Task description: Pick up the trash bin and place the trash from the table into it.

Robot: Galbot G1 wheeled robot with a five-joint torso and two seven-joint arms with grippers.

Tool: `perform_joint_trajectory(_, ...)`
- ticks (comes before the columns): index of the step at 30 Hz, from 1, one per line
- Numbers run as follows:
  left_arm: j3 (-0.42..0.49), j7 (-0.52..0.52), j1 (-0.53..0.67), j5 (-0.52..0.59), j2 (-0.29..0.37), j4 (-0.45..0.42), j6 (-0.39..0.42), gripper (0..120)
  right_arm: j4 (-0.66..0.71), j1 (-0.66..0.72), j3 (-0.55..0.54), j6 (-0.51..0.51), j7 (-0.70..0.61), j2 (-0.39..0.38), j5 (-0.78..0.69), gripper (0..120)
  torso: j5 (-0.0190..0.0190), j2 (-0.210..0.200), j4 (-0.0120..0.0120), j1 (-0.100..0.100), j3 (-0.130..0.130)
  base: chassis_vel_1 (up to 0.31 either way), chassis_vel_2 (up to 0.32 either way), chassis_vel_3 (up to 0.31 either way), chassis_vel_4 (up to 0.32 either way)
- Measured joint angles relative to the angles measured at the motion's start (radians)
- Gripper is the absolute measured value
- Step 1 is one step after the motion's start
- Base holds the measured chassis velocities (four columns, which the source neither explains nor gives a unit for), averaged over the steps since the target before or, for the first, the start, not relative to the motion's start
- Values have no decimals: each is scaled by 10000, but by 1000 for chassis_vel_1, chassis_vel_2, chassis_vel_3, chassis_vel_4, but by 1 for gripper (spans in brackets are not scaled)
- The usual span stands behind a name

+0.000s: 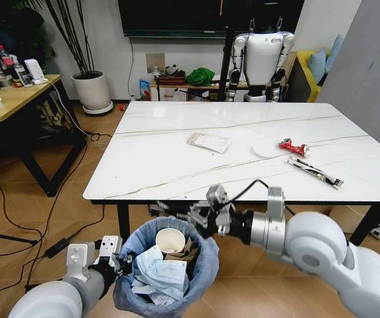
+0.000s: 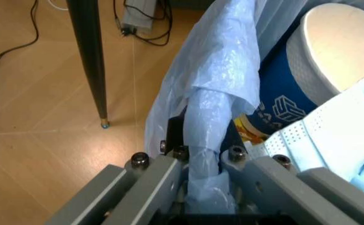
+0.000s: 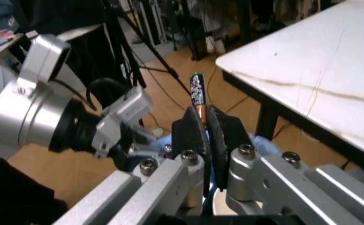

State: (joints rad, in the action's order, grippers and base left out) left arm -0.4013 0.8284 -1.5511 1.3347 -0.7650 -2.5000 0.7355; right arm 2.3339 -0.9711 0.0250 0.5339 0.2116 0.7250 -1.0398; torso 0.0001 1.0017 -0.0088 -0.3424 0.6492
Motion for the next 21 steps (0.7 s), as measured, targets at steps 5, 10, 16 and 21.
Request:
perform_joint_trajectory(5, 8, 0, 82, 53, 5, 0, 0, 0, 9, -58, -497, 23, 67, -103, 312, 0, 0, 0, 2, -1, 0, 0, 0, 0, 0)
perform_joint_trajectory(10, -18, 0, 79, 58, -3, 0, 0, 0, 78, -177, -817, 140, 184, -241, 747, 1, -1, 0, 3, -2, 0, 0, 0, 0, 0)
perform_joint_trajectory(16, -21, 0, 77, 57, -3, 0, 0, 0, 76, -283, -837, 106, 248, -294, 1115, 23, -1, 0, 2, -2, 0, 0, 0, 0, 0)
perform_joint_trajectory(21, -22, -6, 74, 50, -1, 0, 0, 0, 113, -284, -703, 60, 127, -318, 1088, 43, -1, 0, 2, -2, 0, 0, 0, 0, 0)
